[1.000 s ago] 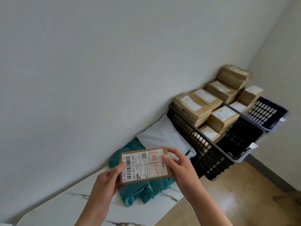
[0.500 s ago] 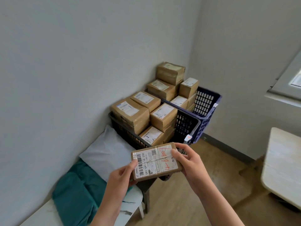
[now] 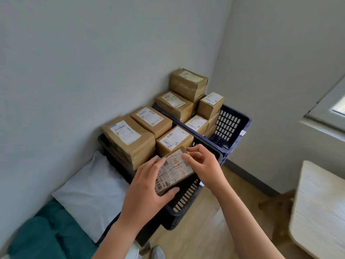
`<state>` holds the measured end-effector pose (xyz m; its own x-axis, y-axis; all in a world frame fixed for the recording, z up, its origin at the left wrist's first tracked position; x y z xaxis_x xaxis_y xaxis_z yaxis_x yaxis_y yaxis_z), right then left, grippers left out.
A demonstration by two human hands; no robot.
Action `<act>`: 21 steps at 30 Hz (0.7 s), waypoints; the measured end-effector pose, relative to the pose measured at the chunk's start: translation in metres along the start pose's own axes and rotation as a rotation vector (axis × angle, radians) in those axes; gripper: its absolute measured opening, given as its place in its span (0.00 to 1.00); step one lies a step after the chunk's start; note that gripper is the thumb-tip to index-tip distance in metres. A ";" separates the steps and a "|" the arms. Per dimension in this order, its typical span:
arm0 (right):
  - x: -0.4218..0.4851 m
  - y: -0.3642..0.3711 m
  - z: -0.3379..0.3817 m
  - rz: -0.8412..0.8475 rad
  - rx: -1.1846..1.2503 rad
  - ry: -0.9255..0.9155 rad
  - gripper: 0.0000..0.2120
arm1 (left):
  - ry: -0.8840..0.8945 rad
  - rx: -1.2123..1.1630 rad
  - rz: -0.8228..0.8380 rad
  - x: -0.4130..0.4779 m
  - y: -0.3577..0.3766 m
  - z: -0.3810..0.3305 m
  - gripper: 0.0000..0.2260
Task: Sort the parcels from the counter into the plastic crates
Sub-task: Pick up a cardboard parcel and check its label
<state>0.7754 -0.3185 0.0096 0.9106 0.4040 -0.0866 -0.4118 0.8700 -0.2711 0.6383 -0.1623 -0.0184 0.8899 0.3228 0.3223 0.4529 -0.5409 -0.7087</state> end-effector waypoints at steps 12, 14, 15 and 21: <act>0.104 0.017 -0.039 0.082 -0.392 -0.083 0.09 | -0.035 0.339 0.227 0.060 0.045 0.047 0.30; 0.115 0.015 -0.044 0.111 -0.443 -0.098 0.07 | -0.065 0.362 0.297 0.067 0.046 0.046 0.28; 0.122 0.014 -0.046 0.129 -0.468 -0.112 0.08 | -0.074 0.386 0.323 0.072 0.046 0.044 0.27; 0.161 0.021 -0.055 0.268 -0.677 -0.371 0.15 | -0.100 0.592 0.428 0.087 0.039 0.039 0.23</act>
<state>0.9151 -0.2508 -0.0631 0.6647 0.7447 0.0598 -0.3959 0.4190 -0.8171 0.7313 -0.1248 -0.0426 0.9601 0.2623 -0.0973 -0.0633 -0.1353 -0.9888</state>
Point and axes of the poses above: each hand's wrist, its own x-axis towards the middle knuckle, its own y-axis out of the palm, z = x × y, the point moved 5 cm from there along x, towards the middle knuckle, and after that the axes turned 4 degrees about -z, right-handed, at the moved point
